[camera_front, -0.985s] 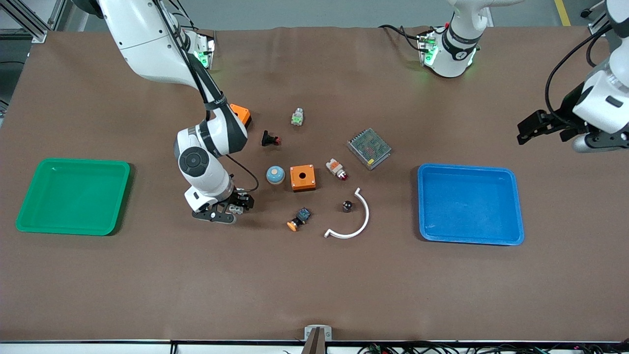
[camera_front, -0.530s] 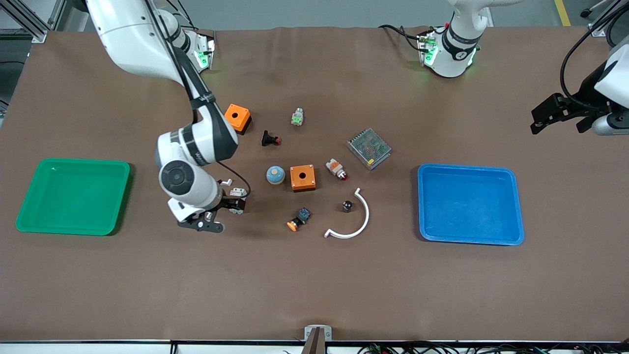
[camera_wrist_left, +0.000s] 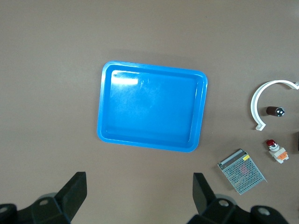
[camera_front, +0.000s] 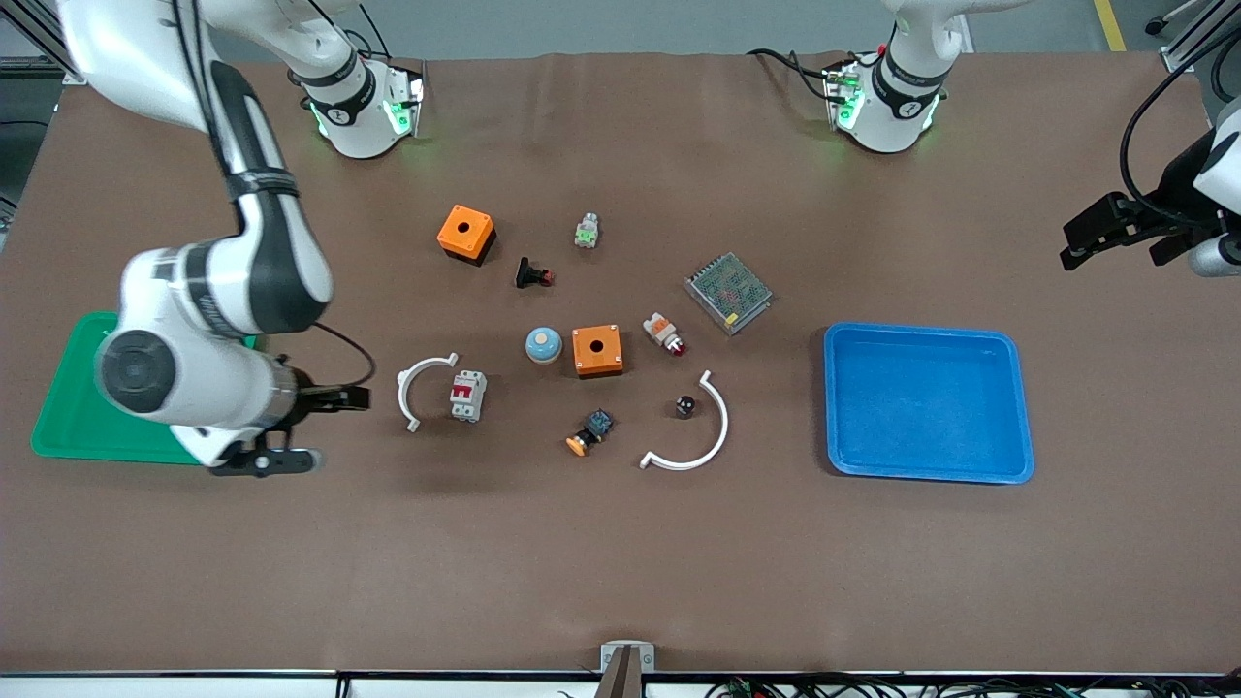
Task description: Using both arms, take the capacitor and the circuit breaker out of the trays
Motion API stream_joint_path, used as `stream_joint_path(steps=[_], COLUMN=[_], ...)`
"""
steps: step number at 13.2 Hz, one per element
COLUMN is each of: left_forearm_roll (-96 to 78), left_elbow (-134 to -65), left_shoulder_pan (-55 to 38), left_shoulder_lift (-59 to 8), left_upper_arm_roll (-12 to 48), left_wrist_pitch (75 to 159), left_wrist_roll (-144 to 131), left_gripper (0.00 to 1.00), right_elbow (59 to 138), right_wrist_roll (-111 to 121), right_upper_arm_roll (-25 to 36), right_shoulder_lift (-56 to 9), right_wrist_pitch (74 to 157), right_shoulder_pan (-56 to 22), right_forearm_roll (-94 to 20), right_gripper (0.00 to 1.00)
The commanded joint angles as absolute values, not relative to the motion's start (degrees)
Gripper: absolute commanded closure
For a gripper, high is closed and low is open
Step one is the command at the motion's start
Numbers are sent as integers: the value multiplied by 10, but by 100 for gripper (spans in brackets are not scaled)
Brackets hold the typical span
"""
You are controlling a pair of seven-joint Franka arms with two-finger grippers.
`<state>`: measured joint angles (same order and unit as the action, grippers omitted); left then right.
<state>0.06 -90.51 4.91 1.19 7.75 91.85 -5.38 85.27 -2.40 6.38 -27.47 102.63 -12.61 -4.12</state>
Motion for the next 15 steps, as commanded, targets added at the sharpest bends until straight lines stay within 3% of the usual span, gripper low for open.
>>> stream_joint_path(steps=[1,8,15], left_forearm_roll=[-3,-3,-1], left_elbow=[-896,-896,-894], left_shoulder_pan=[52,50,30], left_shoulder_lift=[11,11,11], left_upper_arm_roll=[80,80,70], left_wrist_pitch=[909,909,909], left_wrist_roll=[-40,-43,-49], left_gripper=[0,0,0], right_elbow=[860,859,824], right_wrist_roll=[7,60,58], right_upper_arm_roll=[54,54,54], right_shoulder_lift=[-234,-157,-152], right_wrist_pitch=[981,909,888], right_shoulder_pan=[-90,-18,18], right_forearm_roll=[-3,5,8], right_gripper=[0,0,0])
